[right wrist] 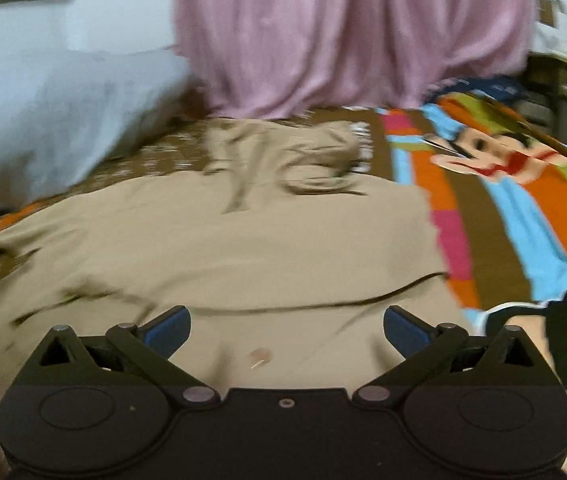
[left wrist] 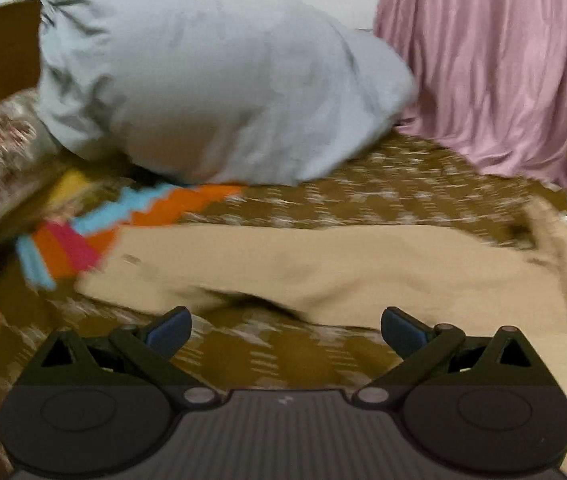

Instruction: Fold large clothes

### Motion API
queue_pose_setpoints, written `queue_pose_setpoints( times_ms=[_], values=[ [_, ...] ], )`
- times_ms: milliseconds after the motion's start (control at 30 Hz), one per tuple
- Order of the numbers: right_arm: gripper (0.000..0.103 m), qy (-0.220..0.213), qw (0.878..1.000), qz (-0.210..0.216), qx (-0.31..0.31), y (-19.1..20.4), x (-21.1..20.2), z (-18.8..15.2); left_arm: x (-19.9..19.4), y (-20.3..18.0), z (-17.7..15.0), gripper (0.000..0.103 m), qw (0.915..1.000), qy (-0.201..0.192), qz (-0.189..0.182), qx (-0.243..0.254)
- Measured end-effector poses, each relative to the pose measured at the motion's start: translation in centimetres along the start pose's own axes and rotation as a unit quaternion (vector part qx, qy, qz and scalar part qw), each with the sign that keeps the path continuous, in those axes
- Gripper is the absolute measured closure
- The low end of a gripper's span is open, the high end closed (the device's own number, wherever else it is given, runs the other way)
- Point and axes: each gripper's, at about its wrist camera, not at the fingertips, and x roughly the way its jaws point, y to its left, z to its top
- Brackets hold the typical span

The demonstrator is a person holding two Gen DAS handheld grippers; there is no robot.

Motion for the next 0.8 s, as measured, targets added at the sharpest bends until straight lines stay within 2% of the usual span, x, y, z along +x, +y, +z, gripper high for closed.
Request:
queue_pose_setpoints(
  times_ms=[67,100,167,233,367,467,500,600,667,700,733,800],
  values=[
    [0.001,-0.017,1.0,0.005,-0.019,0.9,-0.8,-1.2,0.9,3.5,0.5,0.0,0.9992,-0.011,0.03,0.023],
    [0.001,-0.02,1.0,0.003,-0.023,1.3,-1.0,-1.5,1.5,5.3,0.7,0.0,0.9988,-0.009,0.044,0.02],
    [0.001,-0.022,0.999,-0.009,-0.026,1.5,-0.8,-2.3,3.4,8.7,1.1,0.001,0.9986,0.015,0.048,-0.014],
    [0.001,-0.014,1.0,-0.024,-0.014,1.3,-0.3,-2.7,5.7,11.9,1.4,0.003,0.9951,0.042,0.044,-0.078],
    [0.001,0.006,0.999,-0.038,0.005,0.7,0.8,-3.2,10.1,16.5,1.5,0.014,0.9752,0.073,0.029,-0.207],
    [0.001,0.012,0.999,-0.04,-0.002,0.7,1.3,-3.5,12.1,17.9,1.1,0.026,0.9623,0.084,0.034,-0.257],
    [0.001,0.016,0.999,-0.042,-0.006,0.8,1.5,-3.6,12.6,17.9,1.0,0.027,0.9597,0.086,0.035,-0.265],
    [0.001,0.027,0.999,-0.043,-0.011,0.9,1.9,-3.7,13.5,17.7,0.9,0.044,0.9555,0.087,0.052,-0.277],
    [0.001,0.032,0.999,-0.04,-0.01,0.7,2.1,-3.7,13.9,17.7,1.1,0.072,0.9526,0.09,0.079,-0.28],
    [0.001,0.034,0.999,-0.039,-0.009,0.7,2.2,-3.7,13.8,17.7,1.2,0.076,0.9513,0.087,0.084,-0.284],
    [0.001,0.035,0.999,-0.038,-0.009,0.7,2.2,-3.7,13.8,17.9,1.4,0.085,0.9503,0.079,0.084,-0.289],
    [0.001,0.036,0.999,-0.037,-0.008,0.6,2.2,-3.7,12.7,17.3,2.1,0.092,0.9543,0.053,0.088,-0.281]
  ],
)
